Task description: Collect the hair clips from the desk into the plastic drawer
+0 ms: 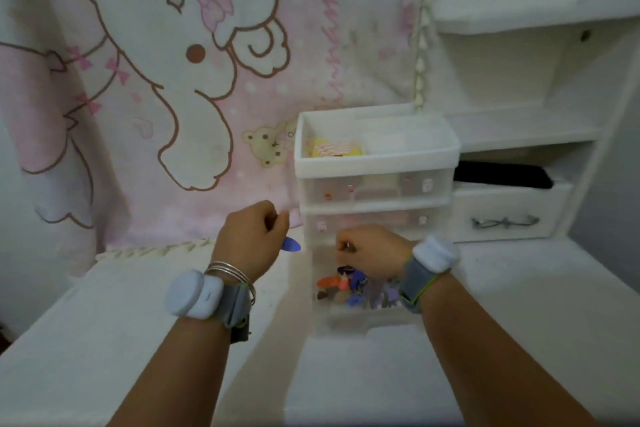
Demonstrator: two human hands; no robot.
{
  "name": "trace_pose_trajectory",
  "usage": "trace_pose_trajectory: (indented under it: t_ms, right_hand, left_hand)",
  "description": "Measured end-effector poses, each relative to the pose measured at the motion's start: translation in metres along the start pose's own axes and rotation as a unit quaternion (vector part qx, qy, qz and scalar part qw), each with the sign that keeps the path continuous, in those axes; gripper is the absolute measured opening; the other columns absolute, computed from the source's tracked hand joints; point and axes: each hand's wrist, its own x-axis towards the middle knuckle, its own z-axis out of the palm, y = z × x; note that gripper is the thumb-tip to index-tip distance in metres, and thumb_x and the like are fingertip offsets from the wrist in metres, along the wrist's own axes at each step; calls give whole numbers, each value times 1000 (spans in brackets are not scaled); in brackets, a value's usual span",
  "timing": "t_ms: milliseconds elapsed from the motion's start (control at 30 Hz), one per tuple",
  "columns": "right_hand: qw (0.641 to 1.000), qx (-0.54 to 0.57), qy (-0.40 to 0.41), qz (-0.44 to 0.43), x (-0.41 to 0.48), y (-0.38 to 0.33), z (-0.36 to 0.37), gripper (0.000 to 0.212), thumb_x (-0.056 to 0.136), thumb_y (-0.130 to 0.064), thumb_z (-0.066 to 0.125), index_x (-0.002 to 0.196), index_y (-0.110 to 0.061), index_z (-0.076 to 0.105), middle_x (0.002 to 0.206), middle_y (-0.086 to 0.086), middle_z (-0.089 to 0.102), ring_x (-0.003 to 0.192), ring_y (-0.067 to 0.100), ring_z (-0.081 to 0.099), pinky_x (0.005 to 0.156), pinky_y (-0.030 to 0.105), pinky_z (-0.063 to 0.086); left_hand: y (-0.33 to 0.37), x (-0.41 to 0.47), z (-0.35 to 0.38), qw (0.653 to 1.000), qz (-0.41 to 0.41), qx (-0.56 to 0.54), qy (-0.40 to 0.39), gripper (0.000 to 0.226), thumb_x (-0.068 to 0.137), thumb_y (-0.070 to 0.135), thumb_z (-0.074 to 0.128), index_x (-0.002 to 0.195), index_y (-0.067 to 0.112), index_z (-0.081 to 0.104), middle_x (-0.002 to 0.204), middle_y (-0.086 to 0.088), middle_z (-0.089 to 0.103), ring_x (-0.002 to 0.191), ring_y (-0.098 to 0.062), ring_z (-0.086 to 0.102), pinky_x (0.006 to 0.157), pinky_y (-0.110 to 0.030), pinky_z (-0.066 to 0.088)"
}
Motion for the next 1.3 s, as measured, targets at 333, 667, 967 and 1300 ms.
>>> trace_pose_trajectory:
  t_ms: [333,667,967,1300]
  right_hand:
    - [995,102,-2,19,-33,56,13,27,91,-21,57,115,-10,59,116,11,65,93,15,56,74,22,42]
    - [990,132,42,-6,-54,61,0,26,85,-33,64,100,-13,71,101,4,73,90,16,66,82,32,55]
    - [997,9,-28,-73,-65,50,13,24,86,-32,63,95,-14,74,94,3,75,82,18,66,77,33,54]
    - [991,-69,98,-58,-47,57,15,19,89,-28,56,98,-20,71,99,2,71,89,21,64,78,34,52]
  left_hand:
    - [28,-10,90,935,67,283,-202,29,95,37,38,101,13,54,108,-9,65,103,-30,59,85,-37,48]
    - [72,29,41,962,181,113,170,24,81,18,57,101,5,61,97,-17,62,88,-35,56,73,-40,47]
    - [62,60,69,932,225,243,150,51,85,58,38,101,16,61,94,-6,66,85,-30,57,85,-35,26]
    - [56,63,78,916,240,247,208,48,85,58,42,98,14,58,90,-8,64,80,-29,53,81,-35,27]
